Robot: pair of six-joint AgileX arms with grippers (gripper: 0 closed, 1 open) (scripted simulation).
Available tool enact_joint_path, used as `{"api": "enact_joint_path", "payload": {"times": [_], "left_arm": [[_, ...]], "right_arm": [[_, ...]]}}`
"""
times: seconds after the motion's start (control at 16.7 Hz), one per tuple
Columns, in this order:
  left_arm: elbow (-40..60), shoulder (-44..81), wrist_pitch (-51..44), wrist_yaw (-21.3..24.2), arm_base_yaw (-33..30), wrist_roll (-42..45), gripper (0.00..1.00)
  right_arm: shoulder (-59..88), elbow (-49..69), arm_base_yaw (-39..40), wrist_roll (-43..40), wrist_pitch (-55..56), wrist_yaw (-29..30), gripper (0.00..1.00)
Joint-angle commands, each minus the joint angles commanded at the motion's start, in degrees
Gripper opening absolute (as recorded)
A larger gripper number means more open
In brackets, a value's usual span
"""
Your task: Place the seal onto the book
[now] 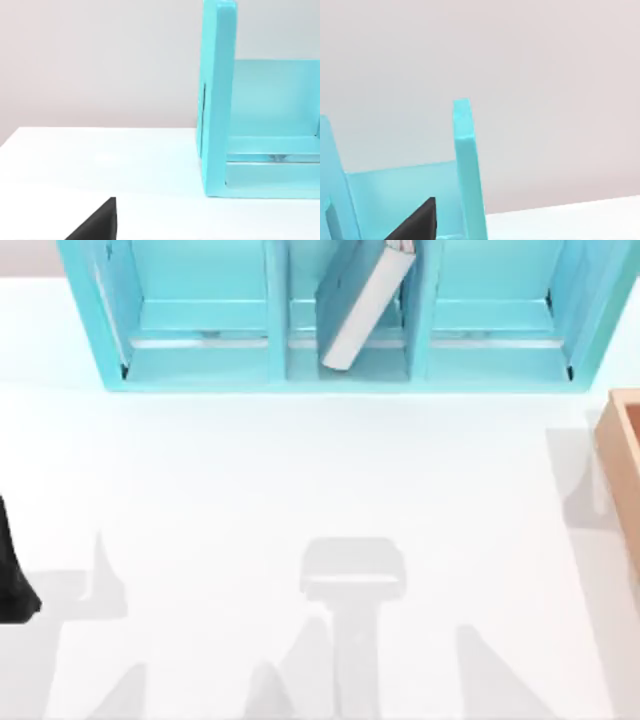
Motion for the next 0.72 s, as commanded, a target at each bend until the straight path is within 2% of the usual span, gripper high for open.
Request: {"api": "enact_joint_path", "payload": {"times": [0.42,0.72], "left_arm": [[0.0,0.0,0.0,0.0,0.0,0.0,1.00],[0.0,0.0,0.0,0.0,0.0,0.0,1.00]], "right_arm": [[45.0,20.9,10.3,7.6,19.5,12.9,1.00],[71.5,33.4,19.0,12.8,31.8,21.1,1.00]]}}
